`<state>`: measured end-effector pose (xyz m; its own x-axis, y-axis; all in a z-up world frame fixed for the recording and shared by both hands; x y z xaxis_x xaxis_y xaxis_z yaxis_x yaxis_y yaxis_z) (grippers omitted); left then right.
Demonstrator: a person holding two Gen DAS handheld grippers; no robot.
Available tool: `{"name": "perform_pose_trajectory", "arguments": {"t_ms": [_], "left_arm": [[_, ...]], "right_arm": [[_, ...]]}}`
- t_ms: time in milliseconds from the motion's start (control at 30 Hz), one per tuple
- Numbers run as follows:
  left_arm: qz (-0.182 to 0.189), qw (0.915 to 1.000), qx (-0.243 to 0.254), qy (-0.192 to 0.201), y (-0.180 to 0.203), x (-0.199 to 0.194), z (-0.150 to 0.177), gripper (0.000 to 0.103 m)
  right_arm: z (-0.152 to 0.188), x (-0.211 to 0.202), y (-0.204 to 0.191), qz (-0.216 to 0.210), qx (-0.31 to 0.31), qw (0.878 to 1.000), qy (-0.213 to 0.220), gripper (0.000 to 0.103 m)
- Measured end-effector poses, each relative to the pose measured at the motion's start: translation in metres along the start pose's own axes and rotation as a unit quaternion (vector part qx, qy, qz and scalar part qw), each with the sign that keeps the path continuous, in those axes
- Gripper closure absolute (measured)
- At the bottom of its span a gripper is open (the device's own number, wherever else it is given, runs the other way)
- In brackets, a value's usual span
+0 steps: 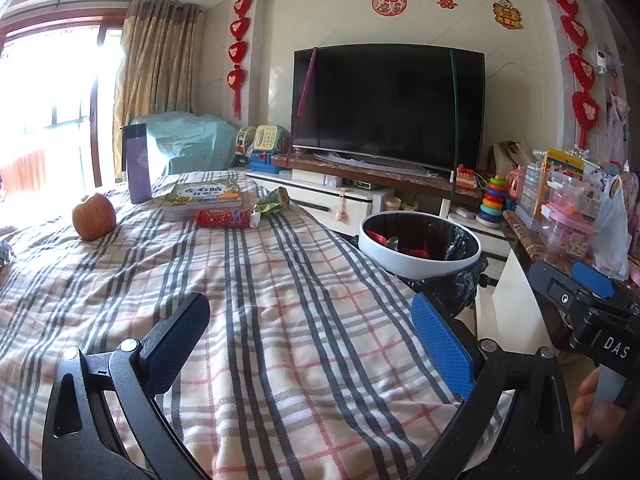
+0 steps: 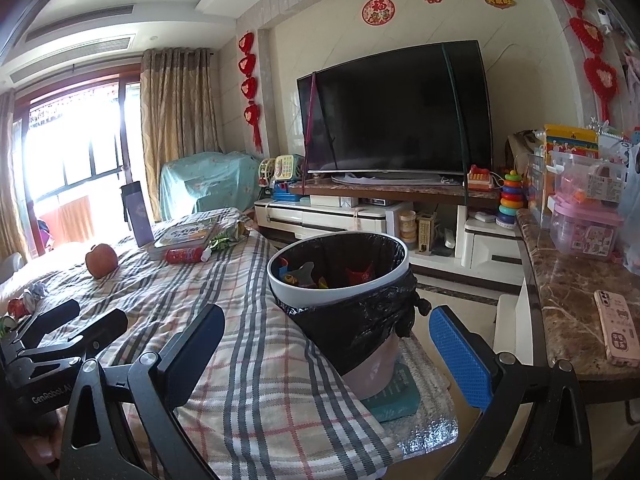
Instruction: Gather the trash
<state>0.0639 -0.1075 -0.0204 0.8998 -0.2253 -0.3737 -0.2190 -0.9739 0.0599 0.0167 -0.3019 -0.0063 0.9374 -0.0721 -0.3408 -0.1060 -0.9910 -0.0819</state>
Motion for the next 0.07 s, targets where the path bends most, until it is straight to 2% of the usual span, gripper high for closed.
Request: {"name": "perform_pose_trajectory", "arguments": {"t_ms": [67], "left_arm": [[0.004,1.0000,-0.003,-0.005,-0.0008,0.0020,0.0001,0.000]], "right_arm": [[0.0007,0.0033,-0.0001,-0.001,0.001,1.000,-0.005,0.000]]}}
Point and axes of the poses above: each gripper's, at about its wrist camera, not at the fingertips, and x roughly the way its jaws point, y to its right, z to its underside, the point moved 2 cm from there along x, roughly the way its jaws point
